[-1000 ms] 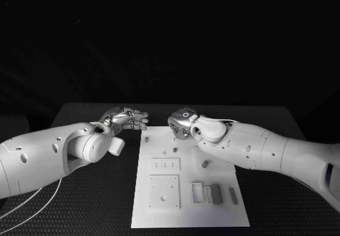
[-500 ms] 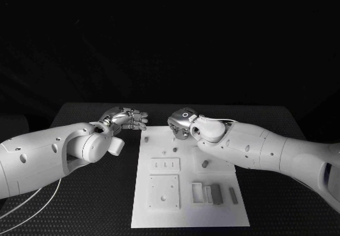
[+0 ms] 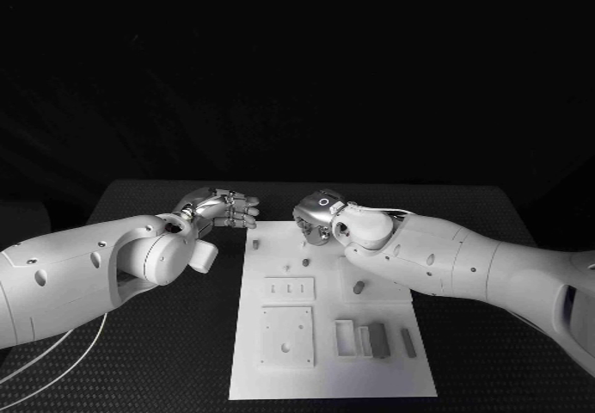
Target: Assemble the parts on the task board
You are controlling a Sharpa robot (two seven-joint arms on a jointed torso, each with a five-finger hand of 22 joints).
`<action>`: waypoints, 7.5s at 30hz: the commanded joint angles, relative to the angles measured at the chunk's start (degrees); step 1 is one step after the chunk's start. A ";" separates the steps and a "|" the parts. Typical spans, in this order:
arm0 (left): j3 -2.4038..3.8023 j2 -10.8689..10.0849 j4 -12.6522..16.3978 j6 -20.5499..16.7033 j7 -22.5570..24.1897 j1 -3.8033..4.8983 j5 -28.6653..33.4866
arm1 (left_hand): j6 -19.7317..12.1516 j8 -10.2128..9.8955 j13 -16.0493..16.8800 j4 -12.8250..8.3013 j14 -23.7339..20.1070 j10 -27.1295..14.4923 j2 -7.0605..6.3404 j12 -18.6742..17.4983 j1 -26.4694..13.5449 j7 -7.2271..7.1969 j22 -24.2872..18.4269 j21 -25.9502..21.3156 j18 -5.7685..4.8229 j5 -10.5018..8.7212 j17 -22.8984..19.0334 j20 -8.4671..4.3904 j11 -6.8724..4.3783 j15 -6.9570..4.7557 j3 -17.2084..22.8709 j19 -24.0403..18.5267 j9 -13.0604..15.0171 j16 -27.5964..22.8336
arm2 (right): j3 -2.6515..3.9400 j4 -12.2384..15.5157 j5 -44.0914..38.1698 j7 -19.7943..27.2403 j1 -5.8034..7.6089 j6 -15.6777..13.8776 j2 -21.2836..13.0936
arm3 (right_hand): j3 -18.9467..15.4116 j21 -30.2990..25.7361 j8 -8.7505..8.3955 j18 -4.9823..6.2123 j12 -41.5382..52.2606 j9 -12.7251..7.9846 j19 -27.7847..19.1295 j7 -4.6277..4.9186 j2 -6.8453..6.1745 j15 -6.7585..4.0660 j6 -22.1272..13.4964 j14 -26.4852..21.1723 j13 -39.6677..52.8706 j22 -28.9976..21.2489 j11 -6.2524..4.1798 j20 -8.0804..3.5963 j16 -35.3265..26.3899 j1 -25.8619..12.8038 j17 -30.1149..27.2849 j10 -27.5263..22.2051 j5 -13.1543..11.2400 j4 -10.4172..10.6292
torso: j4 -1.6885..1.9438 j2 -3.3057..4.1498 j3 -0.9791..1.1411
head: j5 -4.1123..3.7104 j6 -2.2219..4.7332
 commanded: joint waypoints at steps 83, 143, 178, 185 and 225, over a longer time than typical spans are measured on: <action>-0.12 0.05 -1.70 1.00 0.74 0.17 -0.70 | 0.69 -0.42 0.43 -0.51 0.65 1.27 -0.14 -0.64 -0.81 -0.04 0.34 -0.45 0.72 0.22 0.82 -0.36 -0.40 0.05 0.11 -0.03 -0.41 -1.02 | 1.67 0.96 10.97 6.15 1.62 6.75 -15.75 | -2.17 21.88 -1.46 0.39 45.54 -0.97 -2.23 -0.24 -11.23 -2.62 -10.35 -4.37 53.01 1.58 -3.20 -2.96 27.93 -7.49 9.61 -19.70 0.21 6.15 | -0.70 0.26 0.28 | -1.88 0.74; -0.12 -0.41 -1.32 1.29 0.30 0.18 -0.72 | 0.51 -0.66 0.50 -0.36 0.66 1.22 -0.16 -1.04 -1.11 0.07 0.46 -0.58 0.73 0.22 1.17 -0.32 -0.32 0.10 0.10 -0.12 -0.61 -1.41 | 1.59 0.86 11.02 7.52 1.11 11.30 -15.58 | -0.42 31.03 2.03 0.39 60.17 0.29 -4.18 -0.97 2.79 -3.35 0.02 -6.79 57.02 1.18 -4.06 -3.95 39.26 -9.34 9.33 -19.97 0.23 2.25 | -0.68 0.24 0.18 | -2.21 -0.34; -0.12 -0.42 -1.44 1.74 -0.07 0.18 -0.81 | 0.30 -0.85 0.55 -0.33 0.61 1.17 -0.28 -1.32 -1.28 0.20 0.54 -0.70 0.71 0.21 1.41 -0.25 -0.24 0.18 0.02 -0.22 -0.75 -1.72 | 1.46 1.25 12.34 6.84 1.09 11.68 -15.59 | 0.81 30.37 -0.54 0.39 60.20 -1.24 -4.62 0.68 -2.11 -1.88 -3.70 -8.03 54.19 1.15 -2.51 -3.58 39.79 -8.63 7.82 -20.92 0.23 4.25 | -0.69 0.25 0.21 | -2.54 -0.46; -0.12 -0.48 -1.38 1.83 -0.17 0.18 -0.81 | 0.29 -0.86 0.56 -0.30 0.60 1.16 -0.27 -1.36 -1.34 0.21 0.55 -0.72 0.71 0.21 1.45 -0.24 -0.23 0.19 0.01 -0.24 -0.76 -1.77 | 1.46 0.71 11.96 6.77 1.09 13.33 -15.59 | 0.17 30.70 0.19 0.39 60.85 -0.89 -4.58 0.04 1.56 -2.51 -2.31 -7.83 53.79 1.20 -3.14 -3.73 40.25 -8.52 7.51 -20.65 0.23 2.38 | -0.64 0.25 0.20 | -2.57 -0.62; -0.11 -0.87 -0.90 1.24 -0.17 0.21 -0.84 | 0.35 -0.87 0.62 -0.41 0.59 1.20 -0.23 -1.52 -1.19 0.18 0.63 -0.80 0.74 0.22 1.64 -0.22 -0.23 0.21 0.07 -0.29 -0.80 -1.97 | 1.84 14.53 0.67 -0.55 2.25 2.31 -18.94 | 0.10 31.95 2.77 0.39 62.42 1.21 -1.62 -2.25 0.13 -4.58 2.92 -5.09 51.71 1.00 -5.37 -5.09 41.76 -8.96 6.49 -17.00 0.23 1.76 | -0.72 0.16 0.18 | -2.36 -0.02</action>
